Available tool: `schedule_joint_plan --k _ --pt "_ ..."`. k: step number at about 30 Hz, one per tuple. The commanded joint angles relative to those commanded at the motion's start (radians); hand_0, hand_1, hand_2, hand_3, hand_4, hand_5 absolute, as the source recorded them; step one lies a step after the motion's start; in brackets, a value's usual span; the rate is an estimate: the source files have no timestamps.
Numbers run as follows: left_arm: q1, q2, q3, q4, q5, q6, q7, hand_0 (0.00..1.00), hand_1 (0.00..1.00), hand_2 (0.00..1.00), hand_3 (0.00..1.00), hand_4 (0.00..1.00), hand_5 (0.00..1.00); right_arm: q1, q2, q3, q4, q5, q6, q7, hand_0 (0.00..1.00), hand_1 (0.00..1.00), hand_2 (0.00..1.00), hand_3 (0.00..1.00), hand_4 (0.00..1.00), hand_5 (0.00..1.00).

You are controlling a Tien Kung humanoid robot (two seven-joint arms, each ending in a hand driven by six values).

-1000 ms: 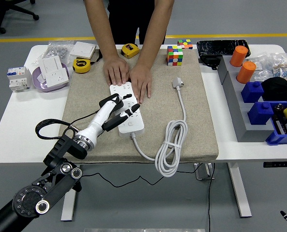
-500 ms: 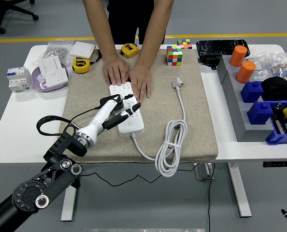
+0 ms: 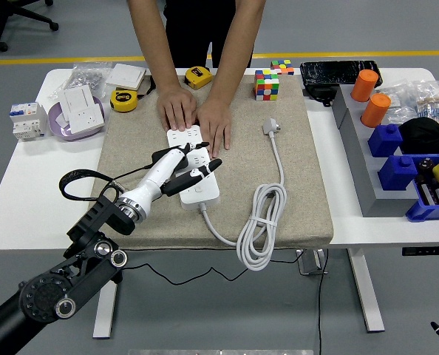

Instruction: Pick up the plug,place it near the board,insert it into the board,press the button

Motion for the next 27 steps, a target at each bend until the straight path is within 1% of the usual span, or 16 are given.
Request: schedule_joint_plan --k 3,6,7,8,10,13,14,18,20,27 --pt "-0.009 0.006 -0.015 -0.035 0.114 -0.001 0.031 0.966 0.975 0.936 0.896 0.998 0.998 0.0 0.0 0.002 0.0 -0.002 0.0 0.0 0.954 0.903 0.859 0.874 0.998 0.998" --pt "-0.024 0.016 -0.026 -0.057 0.237 -0.029 0.092 0.966 0.975 0.936 0.896 0.998 0.998 0.0 0.0 0.005 0.0 -0.003 0.0 -0.001 0.954 0.903 0.859 0.874 0.998 0.998" --pt "-0.027 0.018 -0.029 -0.06 0.283 -0.044 0.113 0.994 0.981 0.933 0.873 0.998 0.998 0.0 0.0 0.004 0.0 -0.002 0.0 0.0 0.953 0.903 0.859 0.874 0.998 0.998" --pt "-0.029 0.021 -0.031 -0.062 0.322 -0.06 0.136 0.994 0.981 0.933 0.873 0.998 0.998 0.001 0.0 0.003 0.0 -0.002 0.0 0.0 0.953 0.903 0.859 0.874 0.998 0.998" --pt "-0.034 0.025 -0.034 -0.057 0.413 -0.113 0.2 0.994 0.981 0.933 0.873 0.998 0.998 0.0 0.0 0.005 0.0 -0.002 0.0 0.0 0.953 0.903 0.859 0.874 0.998 0.998" --pt "-0.038 0.033 -0.023 -0.043 0.531 -0.182 0.271 0.998 0.992 0.929 0.86 0.998 0.998 0.001 0.001 0.006 0.0 -0.002 -0.001 0.0 0.953 0.903 0.861 0.874 0.998 0.998" --pt "-0.039 0.036 -0.017 -0.04 0.556 -0.196 0.286 0.998 0.992 0.929 0.86 0.998 0.998 0.001 0.001 0.005 0.0 -0.001 -0.001 0.0 0.953 0.903 0.861 0.874 0.998 0.998" --pt "-0.048 0.042 0.005 -0.022 0.558 -0.219 0.305 0.998 0.992 0.929 0.86 0.998 0.998 0.005 0.0 0.003 0.0 0.003 0.0 0.002 0.953 0.903 0.861 0.874 0.998 0.998" --pt "-0.054 0.044 0.012 -0.012 0.558 -0.219 0.303 0.998 0.998 0.931 0.852 0.998 0.998 0.007 0.0 0.001 0.0 0.006 -0.001 0.002 0.954 0.903 0.861 0.874 0.998 0.998" --pt "-0.061 0.042 0.02 -0.006 0.558 -0.22 0.3 0.998 0.998 0.932 0.85 0.998 0.998 0.006 0.001 0.014 0.0 -0.003 -0.001 0.001 0.953 0.903 0.861 0.874 0.998 0.998"
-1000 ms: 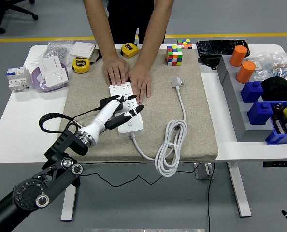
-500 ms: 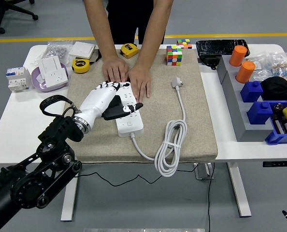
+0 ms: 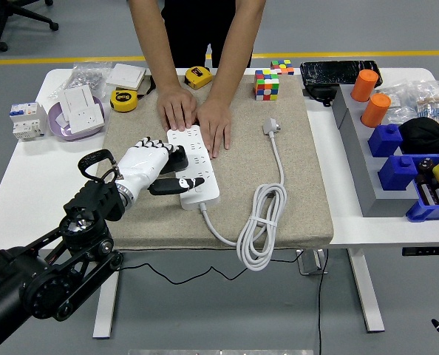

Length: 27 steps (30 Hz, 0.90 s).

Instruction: Pick up the plug,place it near the board,insert it into the board,press the button

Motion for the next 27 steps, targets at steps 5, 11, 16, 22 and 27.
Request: schedule_joint_plan --k 5,11,16,22,27 --pt "-0.007 -0.001 0.023 0.013 -0.001 0.001 -0.004 0.998 0.998 0.931 0.847 0.998 0.998 0.003 0.001 0.003 0.0 0.001 -0.001 0.001 0.954 0.903 0.861 0.874 0.998 0.998" --pt "-0.02 -0.009 0.034 0.04 0.0 -0.001 -0.006 0.998 0.998 0.93 0.843 0.998 0.998 0.005 0.001 0.005 0.0 0.001 -0.001 0.001 0.954 0.903 0.861 0.874 0.998 0.998" --pt "-0.022 -0.006 0.047 0.037 -0.005 -0.002 -0.006 0.998 0.998 0.93 0.843 0.998 0.998 0.003 0.002 0.013 0.0 -0.004 -0.001 0.0 0.954 0.903 0.861 0.874 0.998 0.998" --pt "-0.02 -0.005 0.043 0.039 -0.006 -0.001 -0.008 0.998 0.998 0.927 0.844 0.998 0.998 0.004 0.003 0.01 0.0 0.001 -0.001 0.001 0.954 0.903 0.861 0.875 0.998 0.998" --pt "-0.01 0.0 0.023 -0.011 -0.007 0.062 -0.054 0.998 0.998 0.927 0.844 0.998 0.998 0.002 0.003 0.014 0.0 -0.002 -0.002 0.0 0.954 0.903 0.861 0.875 0.998 0.998"
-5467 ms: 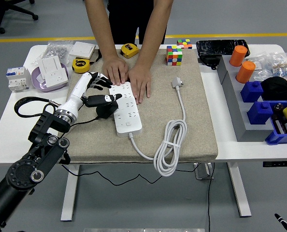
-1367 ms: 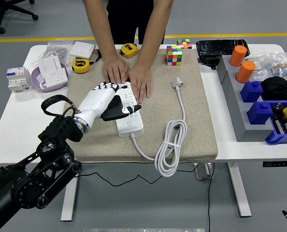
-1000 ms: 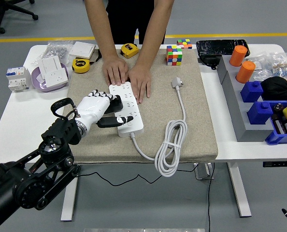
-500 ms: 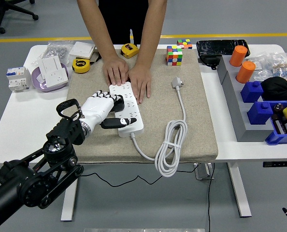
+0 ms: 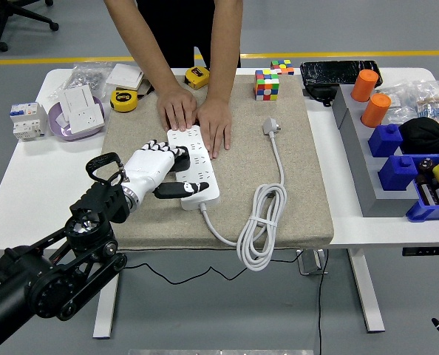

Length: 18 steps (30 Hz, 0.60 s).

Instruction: Pick up the plug,place it near the board,insert it into the board,press the button

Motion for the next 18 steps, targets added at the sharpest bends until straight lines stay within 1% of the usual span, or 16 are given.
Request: schedule_joint_plan --k 2,3,5,6,7,8,10,12,13,14,15,17,18 --pt "0.005 0.002 -0.005 -0.035 -0.01 0.045 -0.03 0.998 0.998 0.926 0.847 0.998 0.998 -0.001 0.0 0.003 0.0 -0.003 0.0 -0.001 0.954 0.903 0.861 0.875 0.998 0.998" --pt "0.01 0.002 -0.005 -0.067 -0.037 0.084 -0.057 0.998 0.998 0.926 0.847 0.998 0.998 -0.001 -0.001 0.004 0.0 -0.005 0.0 -0.001 0.954 0.903 0.861 0.875 0.998 0.998" --pt "0.016 0.001 0.0 -0.125 -0.093 0.145 -0.086 0.998 0.998 0.926 0.847 0.998 0.998 -0.002 -0.001 0.006 0.0 -0.009 0.0 -0.002 0.954 0.903 0.861 0.875 0.998 0.998" --pt "0.019 0.001 0.002 -0.149 -0.113 0.158 -0.086 0.998 0.998 0.926 0.847 0.998 0.998 -0.002 -0.001 0.006 0.0 -0.009 0.001 -0.002 0.954 0.903 0.861 0.875 0.998 0.998" --pt "0.022 0.0 0.006 -0.184 -0.134 0.157 -0.069 0.998 0.998 0.926 0.847 0.998 0.998 -0.002 -0.001 0.005 0.0 -0.009 0.001 -0.001 0.954 0.903 0.861 0.875 0.998 0.998" --pt "0.025 0.001 0.01 -0.217 -0.141 0.142 -0.047 0.624 0.655 0.639 0.877 0.83 0.435 -0.003 -0.001 0.004 0.0 -0.009 0.001 -0.001 0.954 0.903 0.861 0.874 0.998 0.998" --pt "0.027 0.005 0.019 -0.267 -0.131 0.098 0.003 0.624 0.655 0.639 0.877 0.83 0.435 -0.003 -0.001 0.004 0.0 -0.009 0.001 -0.001 0.954 0.903 0.861 0.874 0.998 0.998" --pt "0.025 0.012 0.027 -0.304 -0.104 0.012 0.071 0.624 0.655 0.639 0.877 0.83 0.435 -0.003 -0.001 0.003 0.0 -0.009 0.002 -0.001 0.954 0.903 0.861 0.874 0.998 0.998" --pt "0.024 0.014 0.03 -0.309 -0.1 -0.018 0.088 0.624 0.655 0.639 0.877 0.83 0.435 -0.003 -0.001 0.003 0.0 -0.01 0.002 -0.002 0.954 0.903 0.861 0.874 0.998 0.998" --pt "0.023 0.017 0.035 -0.312 -0.092 -0.062 0.114 0.183 0.125 0.215 0.89 0.623 0.185 -0.003 -0.002 0.003 0.0 -0.01 0.002 -0.002 0.954 0.903 0.861 0.874 0.998 0.998" --pt "0.022 0.019 0.036 -0.312 -0.085 -0.107 0.138 0.183 0.125 0.215 0.89 0.623 0.185 -0.003 -0.002 0.002 0.0 -0.01 0.003 -0.002 0.954 0.903 0.861 0.874 0.998 0.998" --pt "0.021 0.018 0.036 -0.309 -0.087 -0.176 0.169 0.183 0.125 0.215 0.89 0.623 0.185 -0.003 -0.002 0.001 0.0 -0.01 0.003 -0.002 0.954 0.903 0.861 0.874 0.998 0.998" --pt "0.021 0.018 0.037 -0.306 -0.095 -0.215 0.196 0.183 0.125 0.215 0.89 0.623 0.185 -0.003 -0.003 0.0 0.0 -0.01 0.003 -0.002 0.954 0.903 0.861 0.874 0.998 0.998"
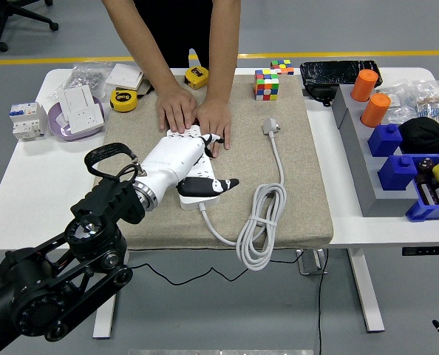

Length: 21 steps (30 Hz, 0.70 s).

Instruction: Pick up the plug,place it near the board,insert it into the board,press the button

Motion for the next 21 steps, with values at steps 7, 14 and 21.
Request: schedule_joint_plan --k 7,14,21 --pt "-0.008 -0.008 0.038 0.03 -0.012 -0.122 0.062 0.136 0.073 0.166 0.899 0.567 0.134 0.002 0.001 -0.008 0.0 0.006 0.001 0.001 0.953 0.903 0.861 0.874 0.998 0.998" --pt "-0.012 -0.014 0.042 0.085 0.003 -0.138 0.07 0.123 0.063 0.168 0.906 0.506 0.103 0.003 0.003 -0.003 0.0 0.005 0.001 0.0 0.954 0.903 0.859 0.874 0.998 0.998" --pt "-0.014 -0.014 0.043 0.116 0.005 -0.157 0.074 0.123 0.062 0.168 0.893 0.484 0.081 0.002 0.004 0.014 0.0 -0.008 0.0 -0.003 0.953 0.903 0.859 0.873 0.998 0.998"
